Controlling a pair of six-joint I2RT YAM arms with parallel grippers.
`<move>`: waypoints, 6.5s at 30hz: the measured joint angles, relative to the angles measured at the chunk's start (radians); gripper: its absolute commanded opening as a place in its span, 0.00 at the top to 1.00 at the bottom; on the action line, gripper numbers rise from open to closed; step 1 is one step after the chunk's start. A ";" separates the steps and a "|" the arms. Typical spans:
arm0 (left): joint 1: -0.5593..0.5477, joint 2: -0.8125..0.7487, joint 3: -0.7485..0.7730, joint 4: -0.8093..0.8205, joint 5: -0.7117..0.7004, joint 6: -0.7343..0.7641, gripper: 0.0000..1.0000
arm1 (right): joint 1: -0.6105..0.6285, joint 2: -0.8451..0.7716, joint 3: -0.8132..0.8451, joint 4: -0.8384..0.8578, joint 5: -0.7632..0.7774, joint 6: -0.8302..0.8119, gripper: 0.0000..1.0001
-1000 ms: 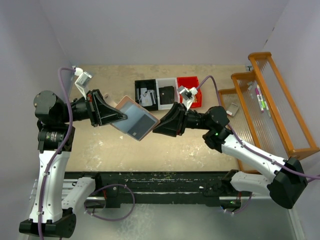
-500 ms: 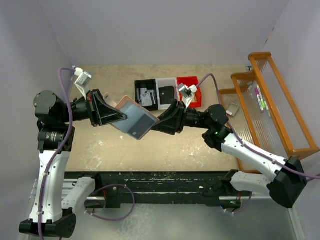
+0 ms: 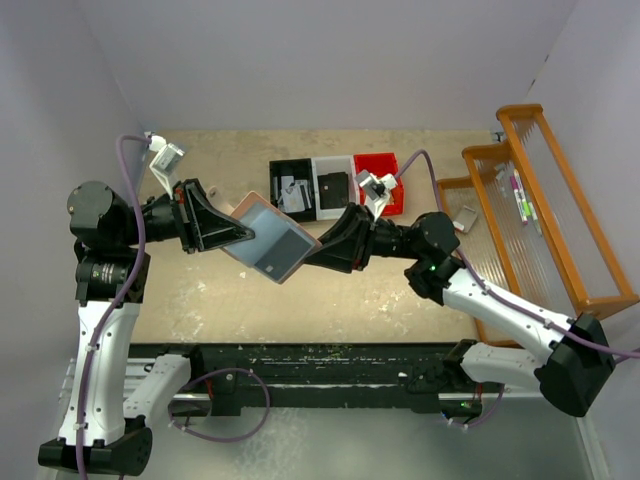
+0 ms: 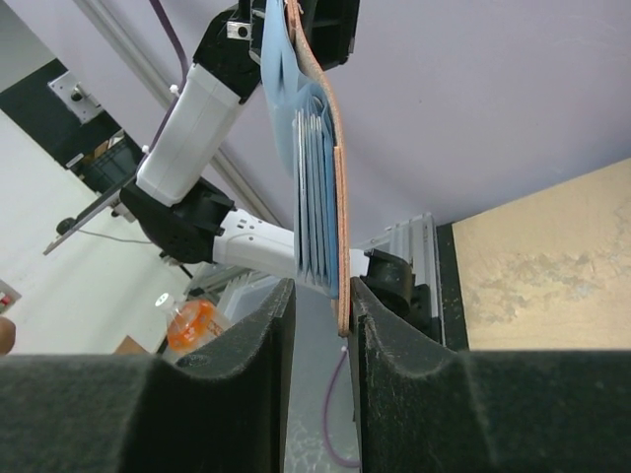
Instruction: Take the credit cards out of the card holder
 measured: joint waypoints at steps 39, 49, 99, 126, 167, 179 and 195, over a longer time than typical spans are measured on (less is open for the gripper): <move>0.000 0.006 0.000 0.014 -0.004 -0.018 0.99 | 0.043 0.028 0.040 -0.071 0.137 -0.014 0.38; 0.000 0.005 0.000 0.015 -0.004 -0.019 0.99 | 0.126 0.097 0.140 -0.065 0.194 -0.029 0.48; 0.006 -0.187 -0.268 -0.385 -0.260 0.953 0.29 | 0.445 0.458 0.951 -1.485 1.240 -0.161 1.00; 0.005 -0.171 -0.254 -0.362 -0.231 0.900 0.42 | 0.458 0.459 0.986 -1.480 1.258 -0.169 1.00; 0.006 -0.146 -0.129 -0.436 -0.365 0.859 0.49 | 0.458 0.253 0.708 -1.225 1.078 -0.244 1.00; 0.005 -0.113 -0.121 -0.417 -0.151 0.706 0.55 | 0.462 0.169 0.635 -1.086 0.992 -0.338 1.00; 0.005 -0.140 -0.150 -0.186 -0.040 0.454 0.76 | 0.428 0.094 0.558 -1.003 0.866 -0.420 1.00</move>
